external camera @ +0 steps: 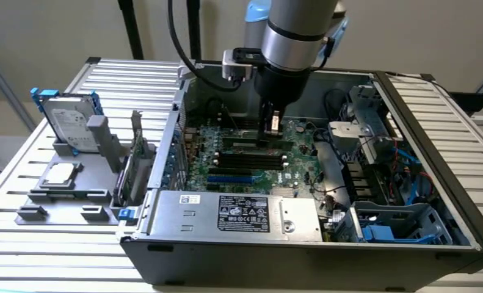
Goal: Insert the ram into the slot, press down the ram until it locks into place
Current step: 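Insert the ram into the slot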
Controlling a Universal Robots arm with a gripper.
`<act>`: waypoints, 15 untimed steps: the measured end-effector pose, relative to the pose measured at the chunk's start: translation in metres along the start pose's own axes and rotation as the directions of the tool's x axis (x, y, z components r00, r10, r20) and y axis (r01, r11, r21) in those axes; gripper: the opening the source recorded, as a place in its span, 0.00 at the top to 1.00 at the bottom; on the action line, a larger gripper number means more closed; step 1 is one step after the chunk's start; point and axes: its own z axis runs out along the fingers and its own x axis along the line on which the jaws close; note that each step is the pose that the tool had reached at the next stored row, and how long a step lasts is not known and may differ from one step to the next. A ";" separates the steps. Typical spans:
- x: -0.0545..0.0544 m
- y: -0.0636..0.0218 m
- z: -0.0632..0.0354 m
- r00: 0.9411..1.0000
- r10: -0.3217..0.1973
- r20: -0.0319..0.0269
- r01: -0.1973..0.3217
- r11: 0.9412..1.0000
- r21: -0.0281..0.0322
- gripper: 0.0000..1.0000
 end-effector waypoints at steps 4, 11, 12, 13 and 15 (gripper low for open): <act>0.000 0.0020 0.0075 1.000 0.000 0.000 0.000 1.000 0.000 0.87; -0.001 0.0012 0.0202 1.000 0.000 0.000 0.000 1.000 0.000 0.87; -0.002 0.0010 0.0221 1.000 0.000 0.000 0.000 1.000 0.000 0.87; -0.003 0.0009 0.0238 1.000 0.000 0.000 0.000 1.000 0.000 0.87; -0.005 0.0007 0.0275 1.000 0.000 0.000 0.000 1.000 0.000 0.87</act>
